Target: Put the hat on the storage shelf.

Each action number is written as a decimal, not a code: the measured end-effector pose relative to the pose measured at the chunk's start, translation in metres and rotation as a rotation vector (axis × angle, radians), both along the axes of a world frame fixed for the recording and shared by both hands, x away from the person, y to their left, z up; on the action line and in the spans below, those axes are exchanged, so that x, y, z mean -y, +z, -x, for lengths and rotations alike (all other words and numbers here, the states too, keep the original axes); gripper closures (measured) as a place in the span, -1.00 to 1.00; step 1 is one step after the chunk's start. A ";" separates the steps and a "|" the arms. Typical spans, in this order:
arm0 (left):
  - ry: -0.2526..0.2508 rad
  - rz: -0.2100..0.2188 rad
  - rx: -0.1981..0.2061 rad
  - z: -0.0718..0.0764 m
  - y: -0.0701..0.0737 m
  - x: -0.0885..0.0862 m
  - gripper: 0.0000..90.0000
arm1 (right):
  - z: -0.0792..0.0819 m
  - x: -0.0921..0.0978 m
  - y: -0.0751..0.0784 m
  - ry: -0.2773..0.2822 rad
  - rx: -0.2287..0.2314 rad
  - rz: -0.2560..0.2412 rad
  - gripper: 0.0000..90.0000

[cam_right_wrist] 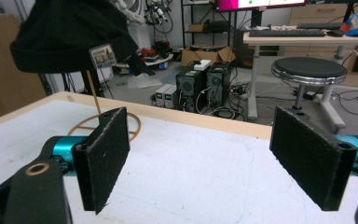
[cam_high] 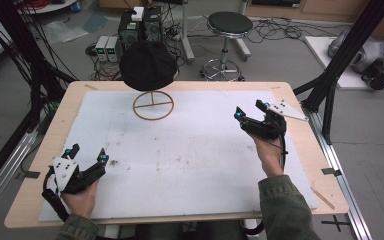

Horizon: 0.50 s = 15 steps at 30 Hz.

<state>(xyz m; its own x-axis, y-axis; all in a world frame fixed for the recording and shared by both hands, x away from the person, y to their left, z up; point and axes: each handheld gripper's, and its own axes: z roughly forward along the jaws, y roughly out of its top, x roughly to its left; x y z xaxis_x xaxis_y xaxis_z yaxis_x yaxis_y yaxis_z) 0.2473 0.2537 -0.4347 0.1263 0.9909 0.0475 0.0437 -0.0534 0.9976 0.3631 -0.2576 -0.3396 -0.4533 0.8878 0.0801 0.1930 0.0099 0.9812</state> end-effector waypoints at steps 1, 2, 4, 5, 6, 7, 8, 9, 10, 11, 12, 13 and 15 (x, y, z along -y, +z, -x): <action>0.000 0.000 0.000 0.000 0.000 0.000 -0.58 | 0.003 0.001 0.001 -0.001 -0.002 -0.006 -0.57; -0.001 0.001 0.001 0.000 0.000 0.000 -0.58 | 0.006 0.002 0.003 0.001 -0.004 -0.011 -0.57; -0.001 0.001 0.001 0.000 0.000 0.000 -0.58 | 0.013 0.005 0.006 -0.004 0.009 -0.013 -0.56; 0.000 0.002 0.001 0.000 0.000 0.000 -0.58 | 0.017 0.007 0.006 -0.009 0.029 -0.018 -0.55; -0.001 0.003 0.001 0.000 0.000 0.000 -0.58 | 0.020 0.008 0.006 -0.015 0.036 -0.025 -0.55; -0.002 0.004 -0.001 0.000 0.000 0.000 -0.58 | 0.023 0.010 0.006 -0.017 0.037 -0.025 -0.55; -0.001 0.004 -0.001 0.000 0.000 0.000 -0.58 | 0.026 0.013 0.006 -0.023 0.036 -0.016 -0.55; -0.003 0.008 -0.001 0.000 0.000 0.001 -0.58 | 0.029 0.015 0.005 -0.028 0.039 -0.010 -0.55; -0.004 0.009 -0.003 0.000 0.000 0.000 -0.58 | 0.033 0.019 0.003 -0.038 0.041 0.000 -0.55; -0.003 0.011 -0.003 0.000 0.000 0.000 -0.58 | 0.034 0.022 0.001 -0.043 0.041 0.002 -0.55; -0.002 0.012 -0.002 0.000 0.000 0.001 -0.58 | 0.036 0.025 -0.001 -0.049 0.036 0.002 -0.55; -0.003 0.011 -0.003 0.000 0.000 0.001 -0.58 | 0.038 0.030 -0.005 -0.062 0.032 0.004 -0.55; -0.002 0.015 -0.004 0.000 0.000 0.001 -0.58 | 0.041 0.036 -0.011 -0.075 0.024 0.002 -0.55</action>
<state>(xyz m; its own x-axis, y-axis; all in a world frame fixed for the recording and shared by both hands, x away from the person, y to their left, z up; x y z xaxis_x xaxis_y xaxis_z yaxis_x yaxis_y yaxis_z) 0.2477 0.2529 -0.4350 0.1289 0.9911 0.0324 0.0474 -0.0388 0.9981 0.3223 -0.2937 -0.3503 -0.3869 0.9196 0.0687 0.1700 -0.0021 0.9854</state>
